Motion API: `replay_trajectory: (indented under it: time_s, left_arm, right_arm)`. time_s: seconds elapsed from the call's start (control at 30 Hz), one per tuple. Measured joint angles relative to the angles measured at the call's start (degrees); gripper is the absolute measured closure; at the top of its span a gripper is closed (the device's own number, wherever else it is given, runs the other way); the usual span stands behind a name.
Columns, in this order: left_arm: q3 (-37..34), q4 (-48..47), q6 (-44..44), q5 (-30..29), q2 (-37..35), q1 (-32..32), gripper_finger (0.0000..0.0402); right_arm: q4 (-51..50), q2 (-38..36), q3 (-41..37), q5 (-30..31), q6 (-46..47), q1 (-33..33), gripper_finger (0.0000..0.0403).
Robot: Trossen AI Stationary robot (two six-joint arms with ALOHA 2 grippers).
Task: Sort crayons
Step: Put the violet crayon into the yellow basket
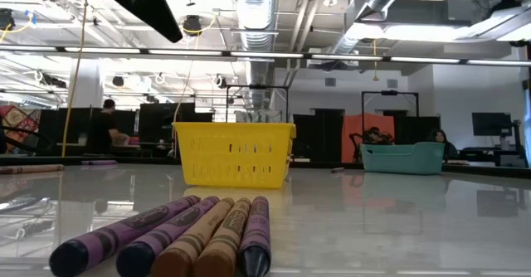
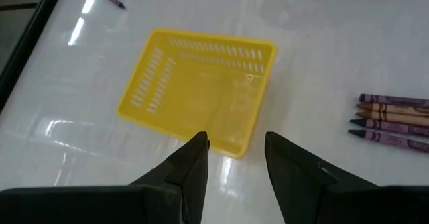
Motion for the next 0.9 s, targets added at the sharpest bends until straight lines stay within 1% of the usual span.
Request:
replay_trajectory:
  time_s: [0.33, 0.5, 0.6, 0.8, 0.9]
  left_arm:
    - [0.00, 0.20, 0.10, 1.02, 0.00, 0.00, 0.0265]
    - [0.00, 0.22, 0.02, 1.04, 0.00, 0.00, 0.0265]
    - [0.00, 0.30, 0.07, 1.04, 0.00, 0.00, 0.0265]
    - [0.00, 0.65, 0.89, 1.46, 0.02, 0.00, 0.0265]
    - [0.00, 0.63, 1.75, 2.14, 0.02, 0.00, 0.0265]
  right_arm:
    - [0.10, 5.25, 0.00, -1.66, -0.02, -0.08, 0.0223]
    - [3.23, 6.95, 0.13, -1.75, -1.09, -1.20, 0.0231]
    - [5.06, 8.18, 0.22, -1.79, -2.18, -2.29, 0.0259]
    - [7.47, 9.50, 0.16, -1.99, -1.70, -4.00, 0.0348]
    - [8.50, 9.23, 0.02, -1.60, -1.68, -4.98, 0.0381]
